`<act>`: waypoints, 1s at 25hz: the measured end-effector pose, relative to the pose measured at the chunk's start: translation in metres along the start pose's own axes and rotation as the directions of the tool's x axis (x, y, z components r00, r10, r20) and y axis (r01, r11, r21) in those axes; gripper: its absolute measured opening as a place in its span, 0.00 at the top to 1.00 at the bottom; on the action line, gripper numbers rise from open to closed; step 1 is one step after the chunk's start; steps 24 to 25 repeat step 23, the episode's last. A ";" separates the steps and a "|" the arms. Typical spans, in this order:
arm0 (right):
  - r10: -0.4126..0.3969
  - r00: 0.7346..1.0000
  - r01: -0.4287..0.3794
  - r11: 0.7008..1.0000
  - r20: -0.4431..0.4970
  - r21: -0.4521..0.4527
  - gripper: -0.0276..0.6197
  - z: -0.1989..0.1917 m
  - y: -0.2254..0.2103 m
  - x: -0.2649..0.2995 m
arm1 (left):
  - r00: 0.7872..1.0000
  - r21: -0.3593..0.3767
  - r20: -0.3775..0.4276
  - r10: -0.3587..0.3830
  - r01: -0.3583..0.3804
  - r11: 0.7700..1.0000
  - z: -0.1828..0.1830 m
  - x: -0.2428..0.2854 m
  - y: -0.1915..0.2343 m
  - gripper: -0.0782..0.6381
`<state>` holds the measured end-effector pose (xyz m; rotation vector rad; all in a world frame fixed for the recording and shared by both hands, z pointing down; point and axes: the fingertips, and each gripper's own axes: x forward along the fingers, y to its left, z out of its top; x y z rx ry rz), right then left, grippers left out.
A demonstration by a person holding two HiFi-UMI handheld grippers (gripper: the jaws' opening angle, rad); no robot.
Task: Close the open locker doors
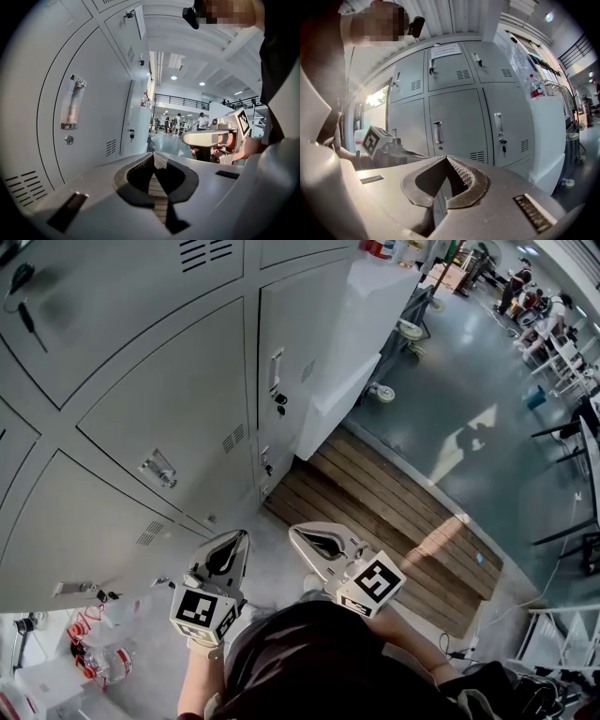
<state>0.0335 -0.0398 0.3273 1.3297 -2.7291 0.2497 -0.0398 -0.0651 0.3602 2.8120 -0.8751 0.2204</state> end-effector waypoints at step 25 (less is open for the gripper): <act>-0.031 0.999 0.033 0.998 -0.025 0.049 0.91 -0.014 -0.017 -0.011 | 0.999 0.013 -0.037 0.029 -0.028 1.000 -0.009 0.010 -0.008 0.87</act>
